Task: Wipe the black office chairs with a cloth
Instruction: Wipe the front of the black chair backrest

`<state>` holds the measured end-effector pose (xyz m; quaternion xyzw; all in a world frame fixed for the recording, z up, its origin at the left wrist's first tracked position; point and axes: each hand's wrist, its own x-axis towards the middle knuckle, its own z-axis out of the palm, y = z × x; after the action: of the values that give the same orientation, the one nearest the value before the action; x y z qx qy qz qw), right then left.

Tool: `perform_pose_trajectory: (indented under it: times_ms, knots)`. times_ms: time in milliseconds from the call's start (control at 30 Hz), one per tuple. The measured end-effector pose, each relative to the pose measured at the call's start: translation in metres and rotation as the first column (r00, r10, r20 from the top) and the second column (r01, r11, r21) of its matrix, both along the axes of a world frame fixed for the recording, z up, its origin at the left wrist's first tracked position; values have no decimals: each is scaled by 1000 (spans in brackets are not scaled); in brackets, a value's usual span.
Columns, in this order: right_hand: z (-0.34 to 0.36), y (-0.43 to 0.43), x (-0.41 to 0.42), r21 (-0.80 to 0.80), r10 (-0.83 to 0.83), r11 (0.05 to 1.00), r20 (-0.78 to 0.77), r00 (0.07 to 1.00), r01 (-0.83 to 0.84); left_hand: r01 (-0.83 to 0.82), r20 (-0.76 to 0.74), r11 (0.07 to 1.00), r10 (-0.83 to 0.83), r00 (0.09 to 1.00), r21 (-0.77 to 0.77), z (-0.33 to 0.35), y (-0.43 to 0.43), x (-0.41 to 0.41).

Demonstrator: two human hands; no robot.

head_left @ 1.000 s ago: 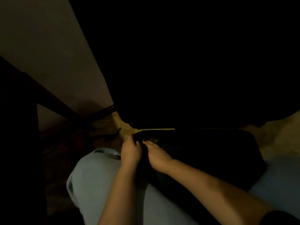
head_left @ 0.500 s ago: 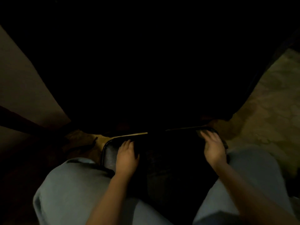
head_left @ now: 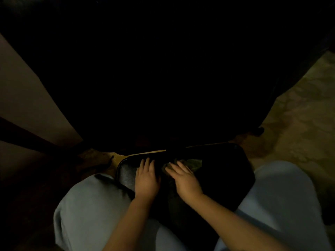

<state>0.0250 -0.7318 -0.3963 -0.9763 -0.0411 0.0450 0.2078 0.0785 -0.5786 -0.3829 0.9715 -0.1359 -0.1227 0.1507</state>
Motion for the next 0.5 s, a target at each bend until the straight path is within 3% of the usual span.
perform_pose_trajectory:
  times_ms: [100, 267, 500]
  knots:
    - [-2, -42, -2, -109, 6, 994, 17, 1000, -4, 8, 48, 1000, -8, 999, 17, -3, 2, -3]
    - [-2, -91, -24, -176, -406, 898, 21, 914, 403, 15, 57, 999, -18, 998, 48, -9, -9, -7]
    - [-13, -90, -27, -182, -425, 884, 69, 903, 430, -20, 102, 994, 10, 995, 107, -20, -22, -11]
